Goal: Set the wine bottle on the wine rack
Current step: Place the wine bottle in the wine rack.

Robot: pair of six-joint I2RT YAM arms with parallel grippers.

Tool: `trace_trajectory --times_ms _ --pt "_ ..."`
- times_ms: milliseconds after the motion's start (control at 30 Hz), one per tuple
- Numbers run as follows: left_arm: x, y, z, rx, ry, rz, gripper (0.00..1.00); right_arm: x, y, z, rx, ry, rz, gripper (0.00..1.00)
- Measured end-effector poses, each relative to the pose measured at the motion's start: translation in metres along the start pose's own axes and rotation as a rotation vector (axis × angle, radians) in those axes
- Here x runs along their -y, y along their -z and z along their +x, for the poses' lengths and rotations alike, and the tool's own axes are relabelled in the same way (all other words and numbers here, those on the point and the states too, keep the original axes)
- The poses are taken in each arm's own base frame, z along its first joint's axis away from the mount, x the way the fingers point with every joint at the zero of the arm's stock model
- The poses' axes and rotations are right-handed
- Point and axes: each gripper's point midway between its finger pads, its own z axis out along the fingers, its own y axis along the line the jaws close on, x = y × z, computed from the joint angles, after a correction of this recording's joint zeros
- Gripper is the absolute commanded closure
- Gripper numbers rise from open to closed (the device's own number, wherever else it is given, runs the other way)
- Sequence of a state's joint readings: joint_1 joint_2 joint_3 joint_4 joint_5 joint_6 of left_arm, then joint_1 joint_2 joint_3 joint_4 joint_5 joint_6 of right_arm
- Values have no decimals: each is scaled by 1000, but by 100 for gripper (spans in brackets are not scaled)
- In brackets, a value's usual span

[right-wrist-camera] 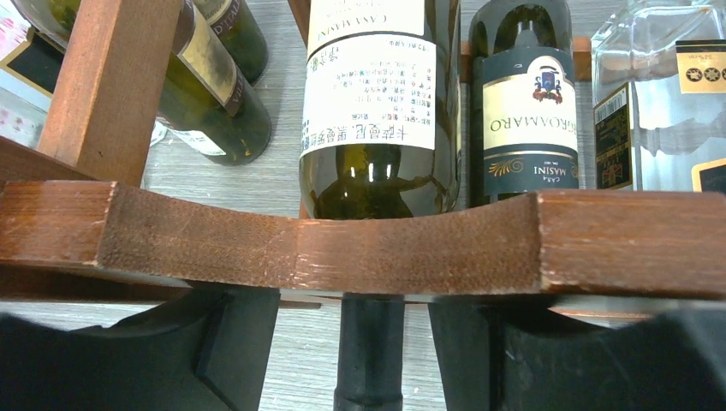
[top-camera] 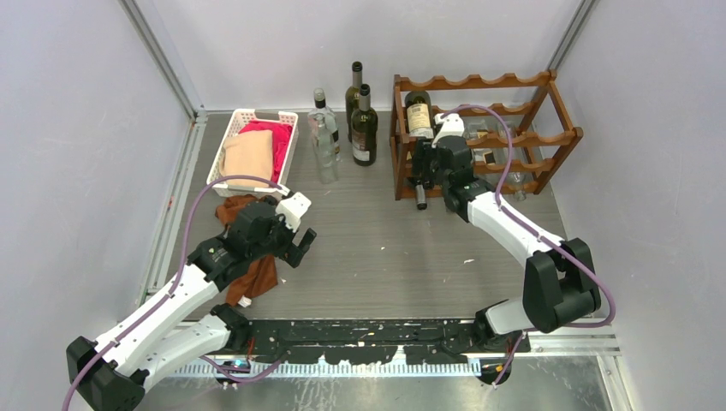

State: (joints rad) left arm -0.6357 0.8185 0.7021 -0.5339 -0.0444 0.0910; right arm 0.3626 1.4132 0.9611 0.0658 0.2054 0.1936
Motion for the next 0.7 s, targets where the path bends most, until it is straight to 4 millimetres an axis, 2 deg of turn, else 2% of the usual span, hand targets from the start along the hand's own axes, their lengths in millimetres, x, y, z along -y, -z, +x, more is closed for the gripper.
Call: trace_trajectory --times_ms 100,200,433,533,567,700 --pt "0 0 0 -1 0 0 4 0 0 -1 2 4 -2 34" --pt "0 0 0 -1 0 0 4 -1 5 -4 10 14 -19 29" --pt "0 0 0 -1 0 0 4 -1 44 -34 72 31 -170 27" --pt "0 0 0 -1 0 0 4 3 53 -36 60 45 -265 27" --pt "0 0 0 -1 0 0 4 3 55 -33 44 51 -298 28" --pt "0 1 0 3 1 0 4 3 65 -15 -31 71 -431 44"
